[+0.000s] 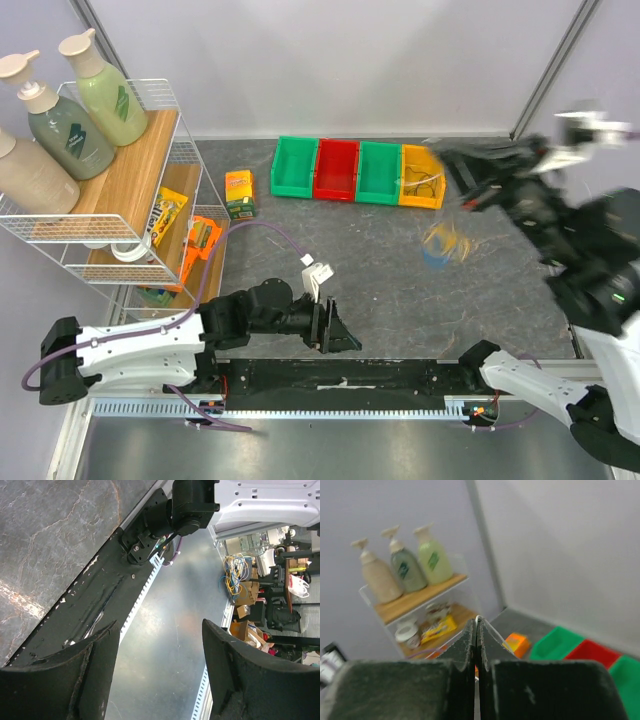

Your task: Untangle the cables

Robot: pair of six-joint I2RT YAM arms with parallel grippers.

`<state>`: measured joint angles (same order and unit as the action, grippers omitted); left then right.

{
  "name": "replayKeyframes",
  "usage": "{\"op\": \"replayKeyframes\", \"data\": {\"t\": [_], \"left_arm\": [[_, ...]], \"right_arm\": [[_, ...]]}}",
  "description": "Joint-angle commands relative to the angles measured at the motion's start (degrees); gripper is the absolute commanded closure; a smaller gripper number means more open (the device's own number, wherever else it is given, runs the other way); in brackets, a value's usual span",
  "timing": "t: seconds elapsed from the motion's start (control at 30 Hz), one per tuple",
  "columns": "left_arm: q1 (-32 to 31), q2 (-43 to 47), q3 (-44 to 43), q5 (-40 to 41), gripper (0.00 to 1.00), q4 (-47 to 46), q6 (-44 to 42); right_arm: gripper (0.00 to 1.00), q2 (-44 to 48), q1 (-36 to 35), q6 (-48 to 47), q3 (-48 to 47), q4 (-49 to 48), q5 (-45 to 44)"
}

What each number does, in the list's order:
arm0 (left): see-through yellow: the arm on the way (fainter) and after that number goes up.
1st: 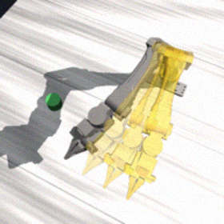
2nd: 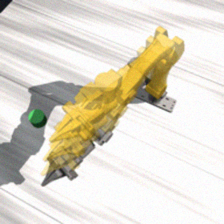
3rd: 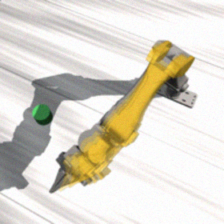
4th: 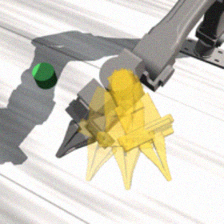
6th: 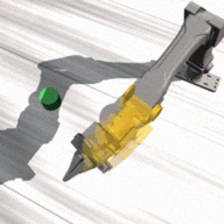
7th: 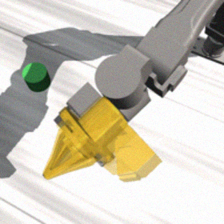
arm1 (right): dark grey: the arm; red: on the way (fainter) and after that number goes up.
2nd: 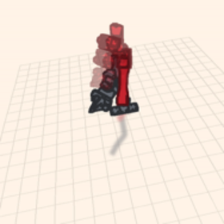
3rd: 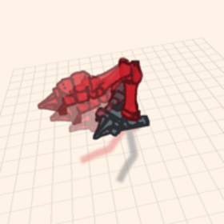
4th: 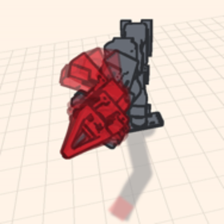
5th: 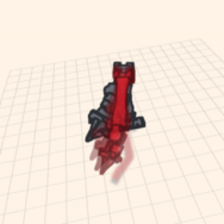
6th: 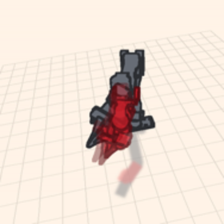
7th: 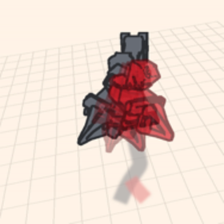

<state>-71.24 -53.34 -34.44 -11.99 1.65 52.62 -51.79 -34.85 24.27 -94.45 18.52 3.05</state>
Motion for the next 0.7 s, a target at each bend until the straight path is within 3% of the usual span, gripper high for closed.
{"op": "replayKeyframes", "data": {"t": [0.0,0.13,0.3,0.43,0.57,0.67], "left_arm": [[-0.4,3.0,-1.7,2.2,0.27,3.1,-3.8],[-0.4,8.8,-2.1,4.0,0.28,4.5,-7.1],[-0.3,18.3,-1.8,7.5,0.29,4.6,-10.1],[-0.4,21.1,-1.2,12.4,0.26,4.4,-9.6],[-0.4,20.1,-0.1,18.0,0.25,1.4,-10.5],[-0.5,17.2,-1.2,21.1,0.25,-0.6,-13.8]], "right_arm": [[1.00,-6.5,-0.1,12.3,15.8,-5.6,23.4],[1.00,-5.4,-4.9,21.5,35.8,-17.6,28.9],[1.00,-4.5,-12.3,16.1,46.2,-11.3,19.6],[1.00,-2.8,-12.8,17.2,49.5,-12.4,19.4],[1.00,-0.7,-12.8,24.4,49.9,-15.9,18.0],[1.00,-1.7,-12.8,29.0,49.5,-23.0,24.2]]}}
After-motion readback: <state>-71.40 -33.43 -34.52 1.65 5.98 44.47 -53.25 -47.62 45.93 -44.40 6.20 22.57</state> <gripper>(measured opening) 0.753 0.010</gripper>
